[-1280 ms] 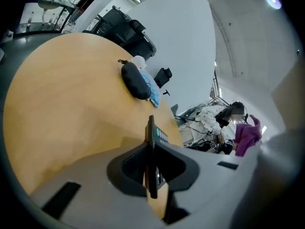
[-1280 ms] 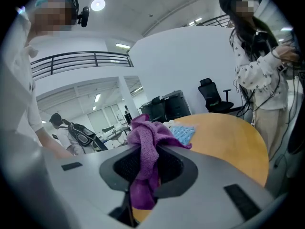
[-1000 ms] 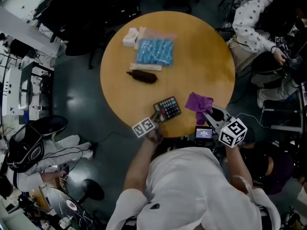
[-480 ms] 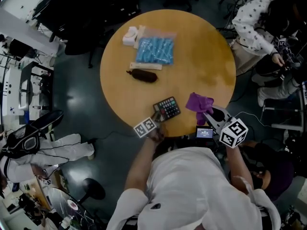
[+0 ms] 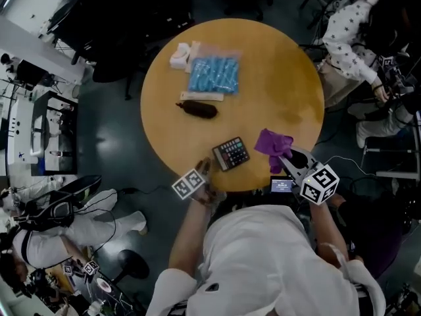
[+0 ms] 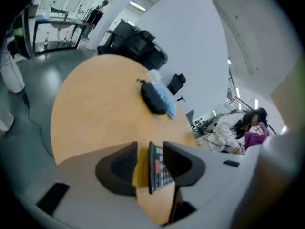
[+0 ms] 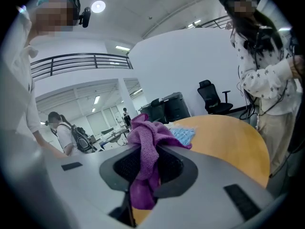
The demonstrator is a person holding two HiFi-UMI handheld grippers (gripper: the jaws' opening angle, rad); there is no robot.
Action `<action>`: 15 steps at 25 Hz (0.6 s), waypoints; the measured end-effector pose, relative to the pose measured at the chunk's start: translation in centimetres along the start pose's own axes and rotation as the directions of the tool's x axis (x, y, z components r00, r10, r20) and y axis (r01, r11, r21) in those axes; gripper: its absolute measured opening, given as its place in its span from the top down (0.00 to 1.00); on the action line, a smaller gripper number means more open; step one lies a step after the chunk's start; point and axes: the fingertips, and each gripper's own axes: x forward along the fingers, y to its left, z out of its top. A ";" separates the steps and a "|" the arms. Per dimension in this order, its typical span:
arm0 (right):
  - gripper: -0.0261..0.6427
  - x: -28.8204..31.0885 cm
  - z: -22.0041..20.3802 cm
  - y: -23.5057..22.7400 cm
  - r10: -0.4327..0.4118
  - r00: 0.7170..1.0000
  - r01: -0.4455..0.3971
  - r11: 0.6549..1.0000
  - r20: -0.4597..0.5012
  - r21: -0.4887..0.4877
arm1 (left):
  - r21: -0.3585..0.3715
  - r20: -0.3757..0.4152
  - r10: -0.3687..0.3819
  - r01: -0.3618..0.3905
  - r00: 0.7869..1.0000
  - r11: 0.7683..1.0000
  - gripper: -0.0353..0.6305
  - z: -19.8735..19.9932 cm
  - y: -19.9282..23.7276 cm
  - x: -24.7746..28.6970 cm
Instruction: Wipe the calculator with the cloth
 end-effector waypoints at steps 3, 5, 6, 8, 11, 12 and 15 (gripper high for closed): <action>0.83 0.7 0.6 -0.4 -0.022 0.999 0.022 1.000 0.033 0.008 | 0.248 0.176 -0.084 0.039 0.981 0.968 0.72 6.1 -5.9 -4.1; 0.83 1.0 1.6 -0.4 -0.045 0.997 0.045 0.999 0.069 0.005 | 0.461 0.296 -0.148 -0.005 0.944 0.887 0.72 9.5 -11.0 -7.3; 0.83 1.1 2.2 -0.2 -0.056 0.994 0.056 0.998 0.091 -0.003 | 0.557 0.353 -0.186 -0.046 0.917 0.829 0.72 10.8 -13.7 -8.9; 0.83 1.4 3.9 0.3 -0.071 0.988 0.076 0.997 0.137 -0.032 | 0.702 0.427 -0.279 -0.120 0.860 0.702 0.72 12.3 -18.7 -11.6; 0.83 1.5 7.0 1.6 -0.077 0.974 0.096 0.992 0.212 -0.082 | 0.820 0.446 -0.414 -0.176 0.794 0.545 0.85 12.2 -25.0 -14.0; 0.83 1.4 8.0 2.0 -0.075 0.969 0.099 0.991 0.237 -0.092 | 0.832 0.455 -0.447 -0.188 0.770 0.522 0.89 12.1 -26.6 -14.7; 0.83 1.0 10.7 3.4 -0.074 0.948 0.111 0.988 0.309 -0.105 | 0.816 0.512 -0.487 -0.223 0.708 0.533 0.94 11.9 -29.5 -17.0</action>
